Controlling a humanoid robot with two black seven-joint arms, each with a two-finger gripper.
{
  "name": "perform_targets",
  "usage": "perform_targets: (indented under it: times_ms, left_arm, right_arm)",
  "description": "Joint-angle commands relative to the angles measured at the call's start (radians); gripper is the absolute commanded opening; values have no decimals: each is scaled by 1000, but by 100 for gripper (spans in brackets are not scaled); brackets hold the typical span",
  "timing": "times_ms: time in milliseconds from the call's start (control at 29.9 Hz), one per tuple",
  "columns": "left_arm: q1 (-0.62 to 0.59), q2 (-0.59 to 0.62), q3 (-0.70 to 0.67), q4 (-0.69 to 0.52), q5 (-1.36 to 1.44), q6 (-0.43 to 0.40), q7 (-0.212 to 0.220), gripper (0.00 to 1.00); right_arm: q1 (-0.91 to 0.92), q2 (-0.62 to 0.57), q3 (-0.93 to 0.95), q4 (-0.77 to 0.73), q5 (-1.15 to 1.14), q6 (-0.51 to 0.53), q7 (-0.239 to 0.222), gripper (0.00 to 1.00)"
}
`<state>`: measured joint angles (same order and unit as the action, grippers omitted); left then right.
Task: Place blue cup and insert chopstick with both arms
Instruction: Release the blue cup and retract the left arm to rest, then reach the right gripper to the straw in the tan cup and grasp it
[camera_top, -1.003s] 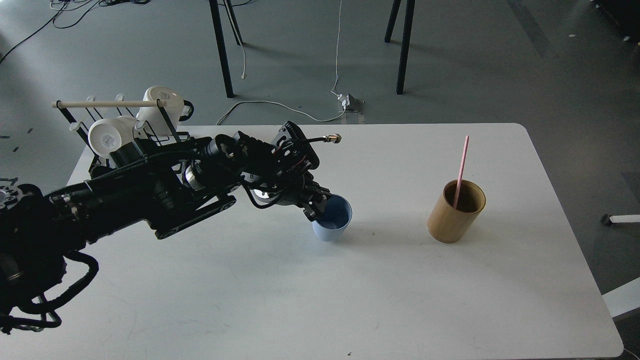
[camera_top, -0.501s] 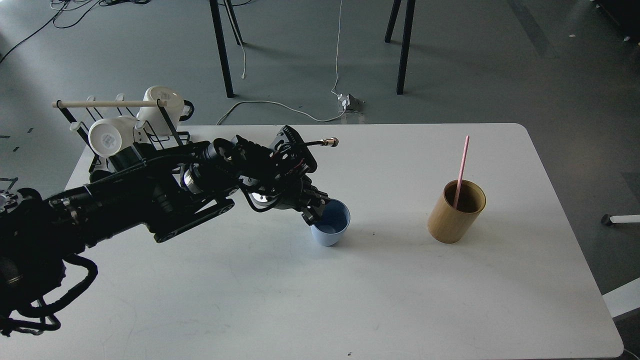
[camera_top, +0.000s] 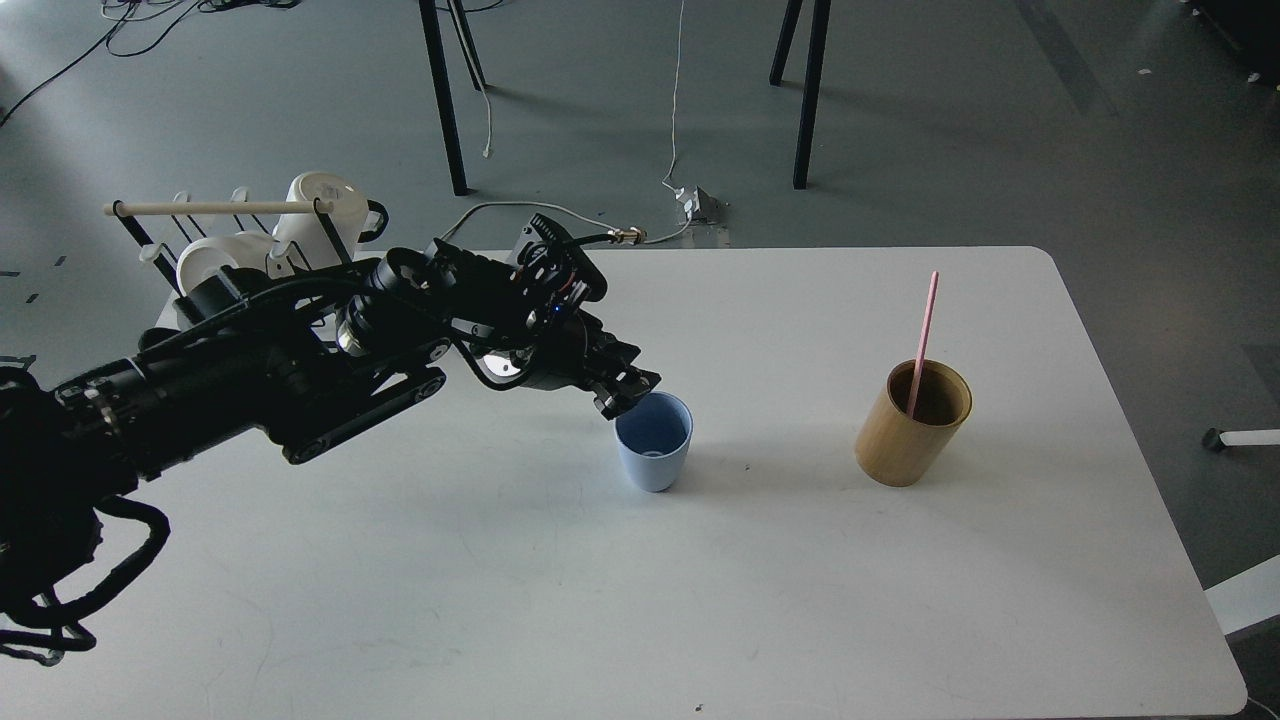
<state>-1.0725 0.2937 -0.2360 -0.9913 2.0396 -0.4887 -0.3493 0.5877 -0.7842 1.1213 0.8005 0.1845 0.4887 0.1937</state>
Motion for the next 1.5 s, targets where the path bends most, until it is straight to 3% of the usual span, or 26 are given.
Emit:
perform_targets:
  times_ms: [0, 201, 368, 535, 635, 903, 969, 1170, 1370, 1471]
  left_arm:
    - [-1, 47, -92, -1, -102, 0, -2, 43]
    - [3, 130, -287, 10, -471, 0, -2, 52]
    - [5, 150, -330, 74, -888, 0, -4, 57]
    - [13, 150, -384, 203, -1367, 0, -14, 76]
    - [17, 150, -385, 295, -1676, 0, -10, 98]
    - [94, 142, -421, 352, -2110, 0, -8, 100]
    - [94, 137, -422, 411, -2171, 0, -7, 100]
    - [91, 98, -424, 533, -2211, 0, -2, 100]
    - [92, 85, -425, 542, -2214, 0, -2, 100]
    - [92, 85, -425, 542, -2214, 0, -4, 100]
  right_arm:
    - [1, -46, -23, 5, -2, 0, 0, 99]
    - [18, -188, -133, 48, -72, 0, 3, 99]
    - [66, -241, -156, 109, -350, 0, 0, 99]
    - [110, -236, -167, 190, -604, 0, -28, 99]
    - [115, -233, -181, 268, -701, -15, -65, 99]
    - [152, -155, -313, 370, -1003, -134, -80, 99]
    - [156, -138, -349, 397, -1133, -163, -82, 99]
    - [159, -72, -439, 430, -1424, -188, -80, 98]
    - [161, 14, -515, 430, -1643, -188, -77, 95]
    - [161, 42, -560, 428, -1746, -188, -77, 88]
